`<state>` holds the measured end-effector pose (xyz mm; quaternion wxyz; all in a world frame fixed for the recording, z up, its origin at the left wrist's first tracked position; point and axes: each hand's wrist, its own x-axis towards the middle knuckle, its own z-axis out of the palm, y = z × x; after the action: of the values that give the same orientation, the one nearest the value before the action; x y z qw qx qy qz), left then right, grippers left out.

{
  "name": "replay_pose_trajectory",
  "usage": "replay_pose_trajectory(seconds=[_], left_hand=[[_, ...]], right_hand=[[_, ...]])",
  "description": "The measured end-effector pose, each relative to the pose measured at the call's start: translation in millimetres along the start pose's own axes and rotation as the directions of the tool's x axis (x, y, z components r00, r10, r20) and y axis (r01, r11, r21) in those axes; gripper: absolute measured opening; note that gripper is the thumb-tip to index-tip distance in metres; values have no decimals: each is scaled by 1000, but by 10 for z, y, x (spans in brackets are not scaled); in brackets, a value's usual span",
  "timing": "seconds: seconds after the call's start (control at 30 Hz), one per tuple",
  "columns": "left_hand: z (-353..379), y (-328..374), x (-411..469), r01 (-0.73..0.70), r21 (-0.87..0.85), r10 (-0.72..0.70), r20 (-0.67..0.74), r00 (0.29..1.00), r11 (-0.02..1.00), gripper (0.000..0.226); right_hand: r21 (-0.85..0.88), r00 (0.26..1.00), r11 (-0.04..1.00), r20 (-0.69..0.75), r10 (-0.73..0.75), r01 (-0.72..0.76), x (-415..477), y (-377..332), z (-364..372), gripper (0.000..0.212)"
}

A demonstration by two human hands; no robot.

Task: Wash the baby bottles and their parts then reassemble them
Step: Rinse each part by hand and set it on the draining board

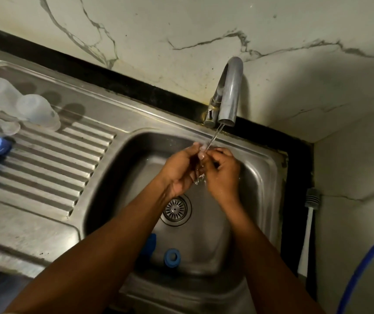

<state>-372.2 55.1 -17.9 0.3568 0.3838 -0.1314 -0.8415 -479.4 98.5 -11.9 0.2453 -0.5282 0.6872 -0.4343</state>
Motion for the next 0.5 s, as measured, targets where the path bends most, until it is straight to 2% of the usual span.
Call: replay_pose_trajectory(seconds=[0.1, 0.2, 0.27, 0.37, 0.4, 0.43, 0.5], left_hand=[[-45, -100, -18, -128, 38, 128, 5, 992, 991, 27], [-82, -98, -13, -255, 198, 282, -128, 951, 947, 23], [-96, -130, -42, -321, 330, 383, -142, 913, 888, 15], [-32, -193, -120, -446, 459, 555, -132, 821, 768, 9], [-25, -195, -109, -484, 518, 620, -122, 775, 706, 9], [-29, -187, -89, -508, 586, 673, -88, 735, 631, 11], [-42, -142, -61, -521, 698, 709, 27, 704, 491, 18]], right_hand=[[166, 988, 975, 7, 151, -150, 121, -76, -56, 18], [270, 978, 947, -57, 199, -177, 118, -114, -103, 12], [390, 965, 895, -54, 257, -217, 108, -152, -106, 4], [279, 962, 926, -28, 273, -255, 123, -105, -4, 6], [286, 944, 906, -10, 329, -313, 127, -70, 48, 7], [363, 911, 846, 22, 411, -390, 120, -78, 88, 7], [618, 822, 599, 147, 550, -510, 111, -108, 129, 11]])
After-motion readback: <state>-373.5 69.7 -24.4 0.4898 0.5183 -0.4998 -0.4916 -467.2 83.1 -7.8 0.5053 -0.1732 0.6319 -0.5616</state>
